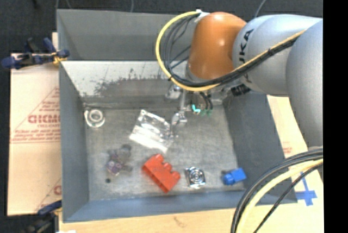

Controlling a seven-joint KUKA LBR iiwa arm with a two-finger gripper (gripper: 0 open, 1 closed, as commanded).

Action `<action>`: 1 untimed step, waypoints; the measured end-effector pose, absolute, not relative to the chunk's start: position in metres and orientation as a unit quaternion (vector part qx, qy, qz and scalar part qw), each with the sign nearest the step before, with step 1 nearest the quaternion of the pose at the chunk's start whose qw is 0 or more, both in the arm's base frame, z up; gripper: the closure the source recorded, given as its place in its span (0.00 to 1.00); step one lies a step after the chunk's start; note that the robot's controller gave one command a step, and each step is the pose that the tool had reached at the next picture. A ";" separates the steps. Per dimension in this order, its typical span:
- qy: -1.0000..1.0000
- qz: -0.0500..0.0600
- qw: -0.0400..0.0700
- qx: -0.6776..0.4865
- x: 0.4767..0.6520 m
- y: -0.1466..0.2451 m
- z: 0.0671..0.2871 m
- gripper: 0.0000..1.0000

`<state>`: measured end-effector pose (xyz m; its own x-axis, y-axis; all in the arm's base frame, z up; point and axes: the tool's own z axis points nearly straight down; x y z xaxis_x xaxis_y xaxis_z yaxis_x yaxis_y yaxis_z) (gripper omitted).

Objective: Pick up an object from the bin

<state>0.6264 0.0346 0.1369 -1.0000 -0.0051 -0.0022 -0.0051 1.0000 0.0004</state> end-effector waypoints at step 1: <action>1.000 0.001 0.005 -0.001 0.618 0.051 0.092 0.00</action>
Offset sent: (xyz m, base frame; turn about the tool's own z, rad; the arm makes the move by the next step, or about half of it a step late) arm -0.0147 0.0216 -0.0668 0.0033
